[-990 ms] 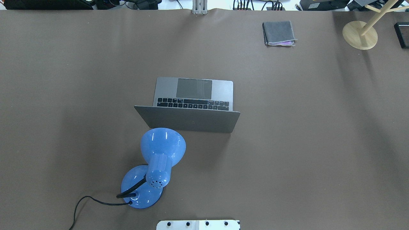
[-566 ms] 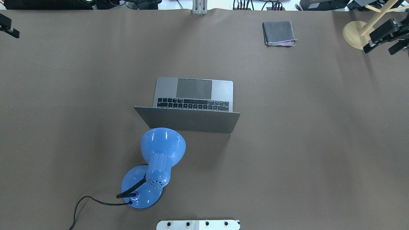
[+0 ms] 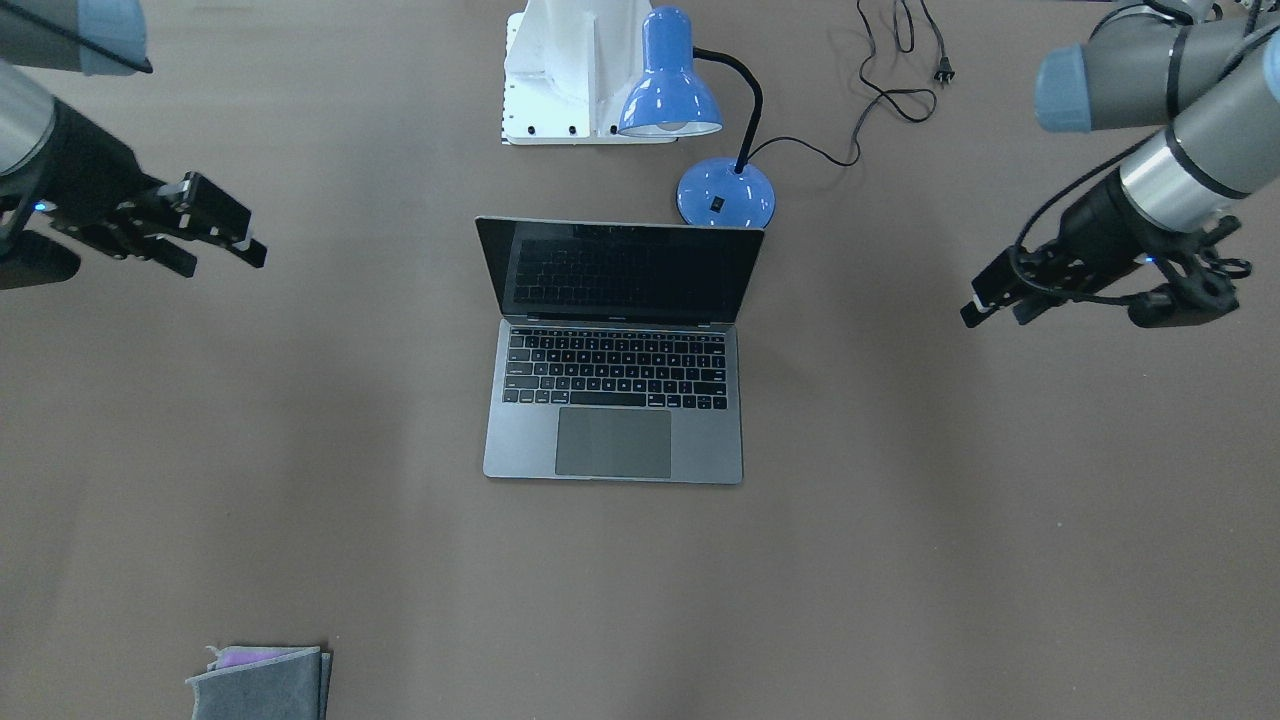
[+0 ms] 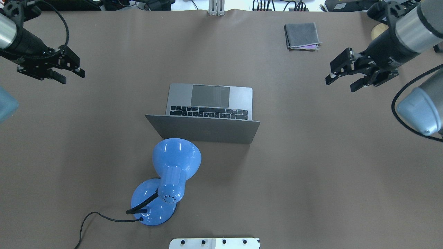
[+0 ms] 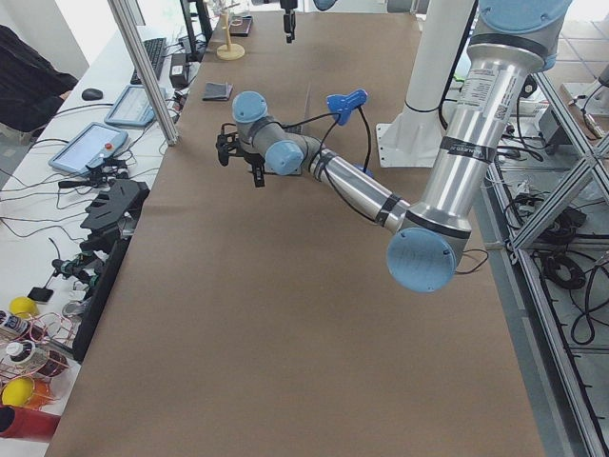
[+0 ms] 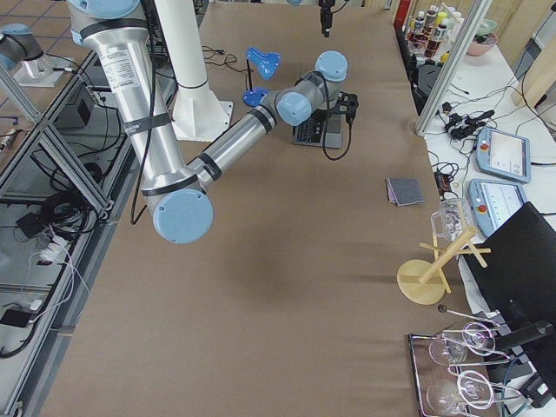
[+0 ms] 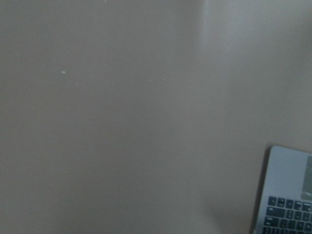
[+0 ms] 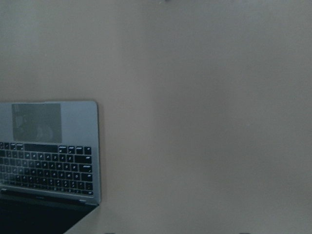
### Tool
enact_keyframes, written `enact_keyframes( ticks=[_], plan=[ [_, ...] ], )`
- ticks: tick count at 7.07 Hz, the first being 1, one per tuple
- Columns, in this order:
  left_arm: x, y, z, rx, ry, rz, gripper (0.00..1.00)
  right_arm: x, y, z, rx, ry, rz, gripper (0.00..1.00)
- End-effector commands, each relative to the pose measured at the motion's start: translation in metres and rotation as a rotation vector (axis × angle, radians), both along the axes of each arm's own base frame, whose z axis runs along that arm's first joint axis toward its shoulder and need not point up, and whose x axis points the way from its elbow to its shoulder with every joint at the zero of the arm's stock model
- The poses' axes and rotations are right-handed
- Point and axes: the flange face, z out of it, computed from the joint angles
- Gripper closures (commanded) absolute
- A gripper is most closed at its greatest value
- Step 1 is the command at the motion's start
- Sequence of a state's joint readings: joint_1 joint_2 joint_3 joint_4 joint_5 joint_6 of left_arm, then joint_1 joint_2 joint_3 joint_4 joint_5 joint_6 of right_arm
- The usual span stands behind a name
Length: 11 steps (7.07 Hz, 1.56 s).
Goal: Close laptop
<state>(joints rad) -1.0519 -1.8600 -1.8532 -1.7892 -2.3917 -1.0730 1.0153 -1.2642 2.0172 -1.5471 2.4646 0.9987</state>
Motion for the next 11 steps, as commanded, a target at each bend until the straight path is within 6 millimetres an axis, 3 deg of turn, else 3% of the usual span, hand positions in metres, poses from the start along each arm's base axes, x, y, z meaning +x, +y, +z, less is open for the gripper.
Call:
enact_keyframes(
  ticks=[1,2,4,5,7,8,9,10,11],
  plan=[
    [0.059,0.052,-0.035,-0.055,0.041,0.070,1.00,-0.046,0.075,-0.023,0.049,-0.020,-0.105,0.94],
    [0.078,0.069,-0.040,-0.072,0.046,0.101,1.00,-0.067,0.105,-0.022,0.057,-0.021,-0.172,1.00],
    [0.121,0.103,-0.046,-0.119,0.035,0.141,1.00,-0.116,0.141,-0.024,0.024,0.025,-0.184,1.00],
    [0.147,0.123,-0.060,-0.161,0.043,0.170,1.00,-0.139,0.157,-0.039,0.018,0.031,-0.164,1.00],
    [0.167,0.141,-0.067,-0.214,0.042,0.188,1.00,-0.178,0.188,-0.071,0.013,0.013,-0.153,1.00],
    [0.170,0.139,-0.089,-0.223,0.068,0.176,1.00,-0.191,0.191,-0.081,0.032,0.004,-0.154,1.00],
    [0.175,0.136,-0.101,-0.220,0.082,0.173,1.00,-0.208,0.175,-0.096,0.049,0.002,-0.122,1.00],
    [0.182,0.131,-0.105,-0.220,0.082,0.174,1.00,-0.226,0.154,-0.098,0.052,0.024,-0.094,1.00],
    [0.186,0.127,-0.109,-0.219,0.083,0.173,1.00,-0.230,0.134,-0.101,0.053,0.031,-0.069,1.00]
  ],
)
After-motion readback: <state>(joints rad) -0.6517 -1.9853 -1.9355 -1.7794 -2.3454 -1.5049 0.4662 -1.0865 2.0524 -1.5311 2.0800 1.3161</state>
